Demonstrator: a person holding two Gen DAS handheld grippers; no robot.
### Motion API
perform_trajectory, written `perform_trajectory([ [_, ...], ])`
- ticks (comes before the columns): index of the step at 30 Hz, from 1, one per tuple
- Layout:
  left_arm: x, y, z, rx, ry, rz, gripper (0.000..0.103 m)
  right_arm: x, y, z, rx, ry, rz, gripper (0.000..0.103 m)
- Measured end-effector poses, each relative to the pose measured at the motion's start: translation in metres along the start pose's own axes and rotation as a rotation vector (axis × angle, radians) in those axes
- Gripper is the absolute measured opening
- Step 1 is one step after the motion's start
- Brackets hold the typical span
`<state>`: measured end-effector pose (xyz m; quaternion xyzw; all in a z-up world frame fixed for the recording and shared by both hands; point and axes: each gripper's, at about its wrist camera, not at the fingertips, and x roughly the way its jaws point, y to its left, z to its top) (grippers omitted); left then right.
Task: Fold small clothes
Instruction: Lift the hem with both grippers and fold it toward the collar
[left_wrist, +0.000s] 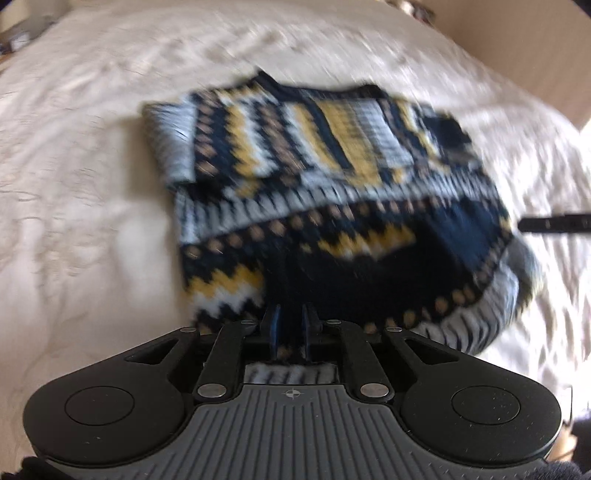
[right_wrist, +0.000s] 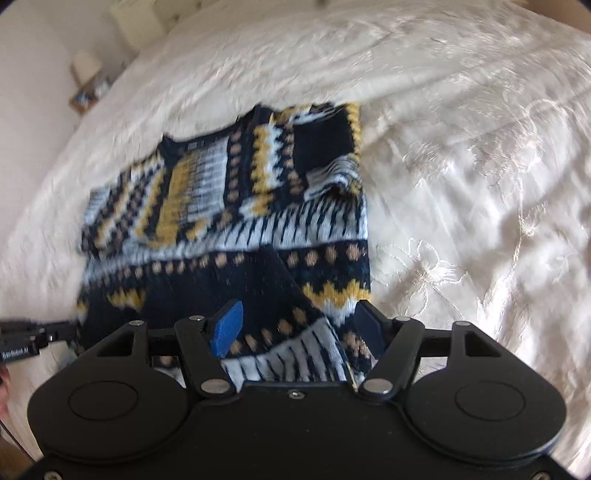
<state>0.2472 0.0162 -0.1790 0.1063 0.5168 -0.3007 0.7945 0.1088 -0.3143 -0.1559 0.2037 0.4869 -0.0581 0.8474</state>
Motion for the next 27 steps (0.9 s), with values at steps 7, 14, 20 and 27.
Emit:
perform_trajectory([
  [7,0.015,0.008,0.001,-0.049,0.026,0.058,0.018,0.008,0.013,0.004,-0.074,0.006,0.012,0.07],
  [14,0.027,0.012,0.0,-0.073,0.073,-0.002,0.033,0.034,0.011,0.015,-0.132,0.073,0.055,0.07],
  [20,0.037,0.008,0.005,-0.089,0.103,-0.07,0.066,0.05,0.013,0.017,-0.198,0.121,0.118,0.071],
  [27,0.039,0.001,0.01,-0.05,0.093,-0.052,0.044,0.057,0.011,0.023,-0.188,0.149,0.158,0.068],
])
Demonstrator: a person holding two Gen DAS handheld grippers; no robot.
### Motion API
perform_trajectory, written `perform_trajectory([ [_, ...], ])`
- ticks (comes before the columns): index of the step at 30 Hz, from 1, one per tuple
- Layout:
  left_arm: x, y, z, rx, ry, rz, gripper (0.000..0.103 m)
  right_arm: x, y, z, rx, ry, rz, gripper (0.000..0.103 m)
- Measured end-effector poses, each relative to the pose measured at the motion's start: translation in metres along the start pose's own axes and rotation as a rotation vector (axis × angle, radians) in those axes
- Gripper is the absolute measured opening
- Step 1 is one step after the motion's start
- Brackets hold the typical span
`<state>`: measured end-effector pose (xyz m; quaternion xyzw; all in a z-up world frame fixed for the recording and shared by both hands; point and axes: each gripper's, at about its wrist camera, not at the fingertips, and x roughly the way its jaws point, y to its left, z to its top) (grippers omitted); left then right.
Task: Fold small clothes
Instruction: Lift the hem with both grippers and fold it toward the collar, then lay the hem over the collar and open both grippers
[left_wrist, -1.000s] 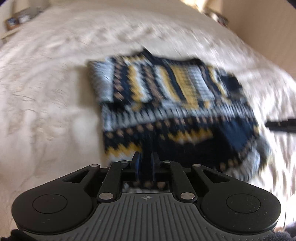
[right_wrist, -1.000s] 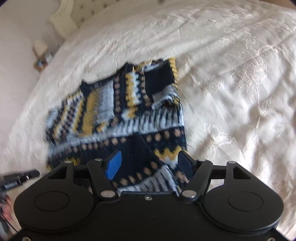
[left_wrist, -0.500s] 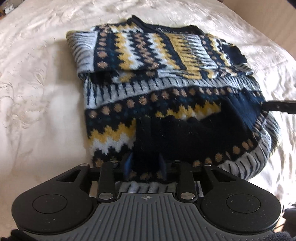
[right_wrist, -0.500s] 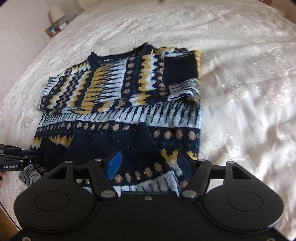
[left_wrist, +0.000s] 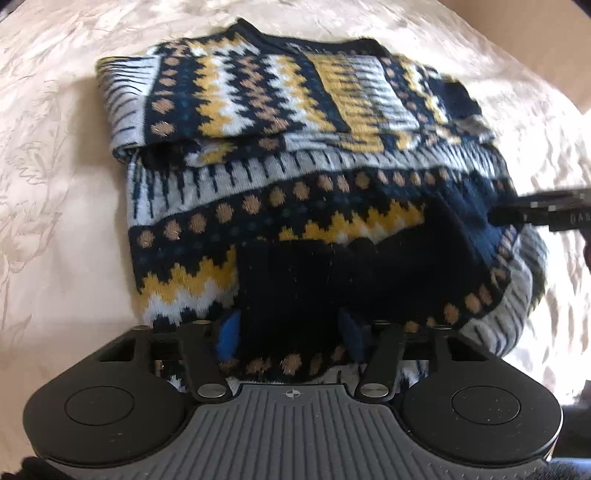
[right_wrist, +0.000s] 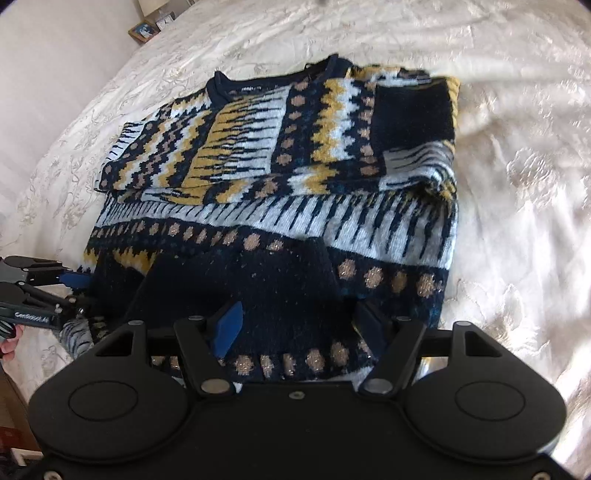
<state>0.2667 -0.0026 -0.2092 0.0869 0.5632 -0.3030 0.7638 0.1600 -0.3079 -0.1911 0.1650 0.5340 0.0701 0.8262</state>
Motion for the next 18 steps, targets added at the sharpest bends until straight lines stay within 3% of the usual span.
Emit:
perform_trajectory([
  [2,-0.003,0.0,0.0,-0.034,-0.014,0.002,0.035,-0.001,-0.001,0.001,0.013,0.006,0.01,0.053],
  [6,-0.011,0.001,-0.003,-0.075,-0.052,0.006,0.021,-0.007,0.002,-0.001,0.006,-0.002,0.005,0.012],
  [8,-0.015,0.001,-0.005,-0.073,-0.071,0.006,0.007,-0.011,0.004,-0.003,0.005,-0.016,0.005,0.012],
  [12,-0.02,-0.002,-0.006,-0.059,-0.093,0.007,0.005,-0.023,0.007,-0.004,0.013,-0.052,0.009,0.012],
  [18,-0.051,-0.009,-0.01,-0.077,-0.209,0.051,0.005,-0.047,0.016,-0.003,-0.002,-0.114,0.002,0.012],
])
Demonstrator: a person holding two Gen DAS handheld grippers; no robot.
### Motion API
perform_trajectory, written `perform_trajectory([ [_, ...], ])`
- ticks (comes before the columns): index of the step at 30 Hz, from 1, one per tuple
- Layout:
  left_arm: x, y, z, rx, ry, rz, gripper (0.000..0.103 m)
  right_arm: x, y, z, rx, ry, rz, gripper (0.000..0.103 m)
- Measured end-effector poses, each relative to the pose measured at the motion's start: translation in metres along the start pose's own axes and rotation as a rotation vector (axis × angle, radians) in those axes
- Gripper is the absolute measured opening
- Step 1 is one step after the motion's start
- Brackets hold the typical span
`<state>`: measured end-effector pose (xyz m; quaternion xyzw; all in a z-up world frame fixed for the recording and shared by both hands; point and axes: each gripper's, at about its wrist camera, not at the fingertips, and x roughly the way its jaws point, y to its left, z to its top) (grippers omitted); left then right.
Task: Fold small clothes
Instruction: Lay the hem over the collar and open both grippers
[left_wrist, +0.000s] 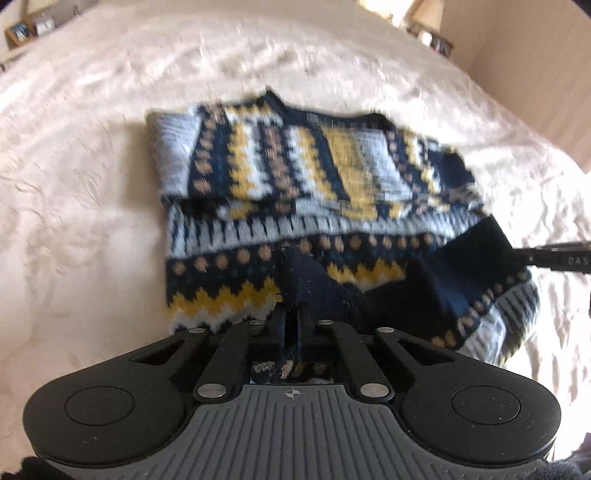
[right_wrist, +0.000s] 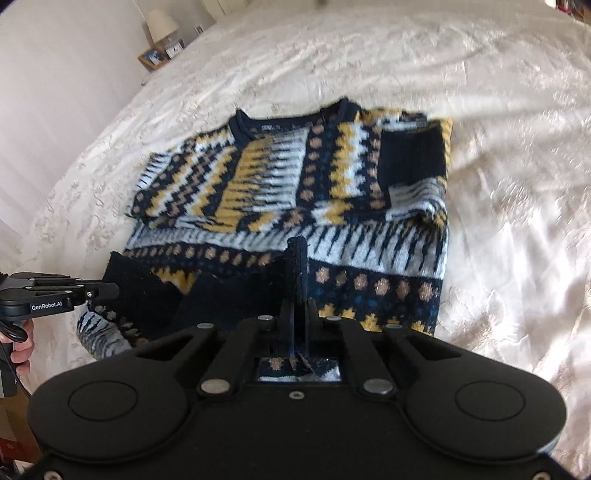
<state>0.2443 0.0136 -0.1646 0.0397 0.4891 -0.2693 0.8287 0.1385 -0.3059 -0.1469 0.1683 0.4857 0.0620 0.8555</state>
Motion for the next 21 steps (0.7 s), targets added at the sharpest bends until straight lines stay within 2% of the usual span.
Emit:
perform_trajectory([
  [7,-0.028,-0.001,0.019,-0.01,-0.086,0.055,0.005,-0.021,0.006,0.017,-0.02,-0.075,-0.026,0.012],
  [13,-0.048,-0.001,0.064,0.032,-0.201,0.08,0.005,-0.032,0.009,0.057,-0.036,-0.179,-0.035,0.011],
  [16,-0.045,0.001,0.089,0.047,-0.23,0.08,0.005,-0.027,0.008,0.085,-0.045,-0.206,-0.047,0.011],
  [21,-0.015,0.005,0.135,0.064,-0.236,0.103,0.005,0.0,0.002,0.127,-0.05,-0.214,-0.086,0.011],
])
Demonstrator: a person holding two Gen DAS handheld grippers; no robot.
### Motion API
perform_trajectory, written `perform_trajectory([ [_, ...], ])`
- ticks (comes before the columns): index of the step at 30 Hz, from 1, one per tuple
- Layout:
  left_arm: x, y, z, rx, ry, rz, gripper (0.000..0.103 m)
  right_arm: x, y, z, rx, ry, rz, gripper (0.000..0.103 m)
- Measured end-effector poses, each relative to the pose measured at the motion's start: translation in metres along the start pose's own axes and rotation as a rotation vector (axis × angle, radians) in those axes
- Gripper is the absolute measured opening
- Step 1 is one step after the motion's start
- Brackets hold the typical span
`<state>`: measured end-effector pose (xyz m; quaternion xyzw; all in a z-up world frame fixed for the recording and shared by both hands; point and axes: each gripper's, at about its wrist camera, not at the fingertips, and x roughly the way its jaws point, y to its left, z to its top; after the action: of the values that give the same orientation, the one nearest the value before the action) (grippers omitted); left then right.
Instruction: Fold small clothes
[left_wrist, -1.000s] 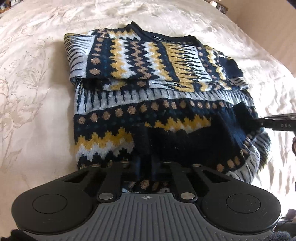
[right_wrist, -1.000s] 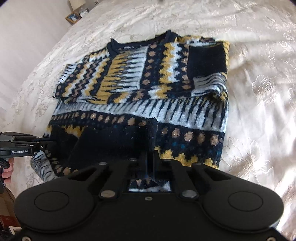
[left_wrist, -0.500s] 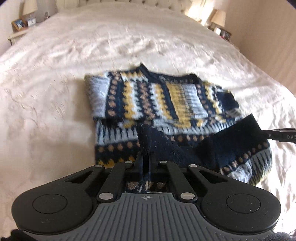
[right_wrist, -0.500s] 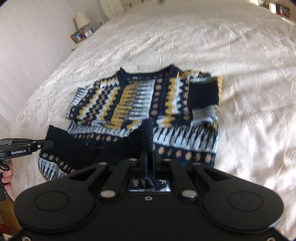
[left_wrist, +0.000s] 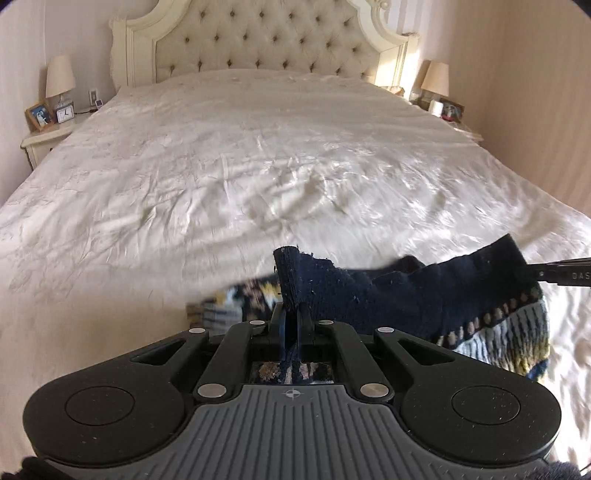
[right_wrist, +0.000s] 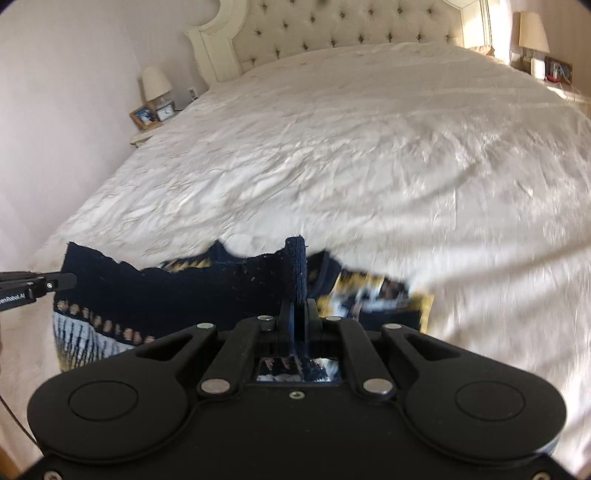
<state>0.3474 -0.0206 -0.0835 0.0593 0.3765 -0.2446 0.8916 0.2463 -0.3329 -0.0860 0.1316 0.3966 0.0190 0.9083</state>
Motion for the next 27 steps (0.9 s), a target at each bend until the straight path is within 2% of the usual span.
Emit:
perform_trajectory([
  [5,0.049,0.002,0.021,0.018,0.036,0.01,0.005,0.042,-0.009,0.021,0.002,0.035,-0.047,0.011],
  [12,0.123,0.005,0.019,0.042,0.203,0.024,0.005,0.1,-0.034,0.02,0.032,0.159,-0.111,0.011],
  [16,0.148,0.012,0.012,0.036,0.261,0.07,0.008,0.12,-0.043,0.012,0.033,0.2,-0.126,0.011],
  [20,0.162,0.015,0.008,0.082,0.296,0.142,0.009,0.131,-0.047,0.007,0.037,0.228,-0.153,0.013],
  [21,0.163,0.015,0.008,0.092,0.306,0.159,0.009,0.133,-0.047,0.006,0.038,0.235,-0.162,0.014],
  [23,0.163,0.016,0.01,0.093,0.322,0.171,0.009,0.135,-0.048,0.008,0.037,0.242,-0.18,0.027],
  [27,0.15,0.013,0.019,0.096,0.359,0.253,0.009,0.119,-0.046,0.014,0.068,0.186,-0.2,0.045],
])
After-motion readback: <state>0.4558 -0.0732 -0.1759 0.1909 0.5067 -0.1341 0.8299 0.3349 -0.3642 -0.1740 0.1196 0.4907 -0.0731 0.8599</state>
